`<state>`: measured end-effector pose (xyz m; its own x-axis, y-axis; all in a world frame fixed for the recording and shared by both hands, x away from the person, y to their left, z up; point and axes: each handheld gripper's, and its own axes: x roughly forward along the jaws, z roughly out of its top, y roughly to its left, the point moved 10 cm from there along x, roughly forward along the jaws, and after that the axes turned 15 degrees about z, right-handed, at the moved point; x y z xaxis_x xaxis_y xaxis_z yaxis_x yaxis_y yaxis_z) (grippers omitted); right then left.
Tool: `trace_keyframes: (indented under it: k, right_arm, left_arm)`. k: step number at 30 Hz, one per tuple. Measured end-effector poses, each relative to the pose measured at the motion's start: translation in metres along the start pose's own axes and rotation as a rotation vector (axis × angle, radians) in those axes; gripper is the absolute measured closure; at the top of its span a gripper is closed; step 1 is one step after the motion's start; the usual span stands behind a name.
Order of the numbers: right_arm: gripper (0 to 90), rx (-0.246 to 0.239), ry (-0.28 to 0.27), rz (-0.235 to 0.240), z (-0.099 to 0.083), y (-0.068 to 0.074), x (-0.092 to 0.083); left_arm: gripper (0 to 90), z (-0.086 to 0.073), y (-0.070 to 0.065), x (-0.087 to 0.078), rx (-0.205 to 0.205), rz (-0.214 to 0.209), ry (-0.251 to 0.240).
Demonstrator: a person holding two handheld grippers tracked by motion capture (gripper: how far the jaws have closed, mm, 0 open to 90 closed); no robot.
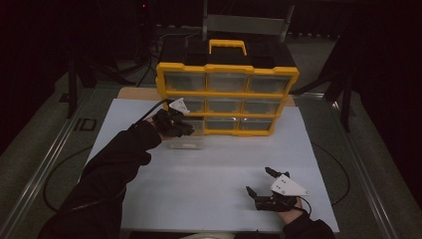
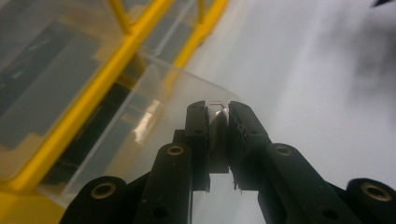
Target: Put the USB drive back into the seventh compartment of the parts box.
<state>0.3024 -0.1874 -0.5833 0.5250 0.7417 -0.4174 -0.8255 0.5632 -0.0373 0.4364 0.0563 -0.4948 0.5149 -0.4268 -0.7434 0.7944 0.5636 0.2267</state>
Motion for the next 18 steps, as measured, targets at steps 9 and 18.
trace_keyframes:
  k: [9, 18]
  right_arm:
    - [9.0, 0.003, 0.001, -0.001, 0.0, 0.0, 0.0]
    - [8.9, 0.004, 0.0, -0.001, 0.0, 0.0, 0.0]
  left_arm:
    - [79.9, 0.003, 0.012, 0.012, -0.067, 0.044, 0.011]
    - [79.9, 0.005, 0.016, 0.021, -0.092, 0.08, 0.026]
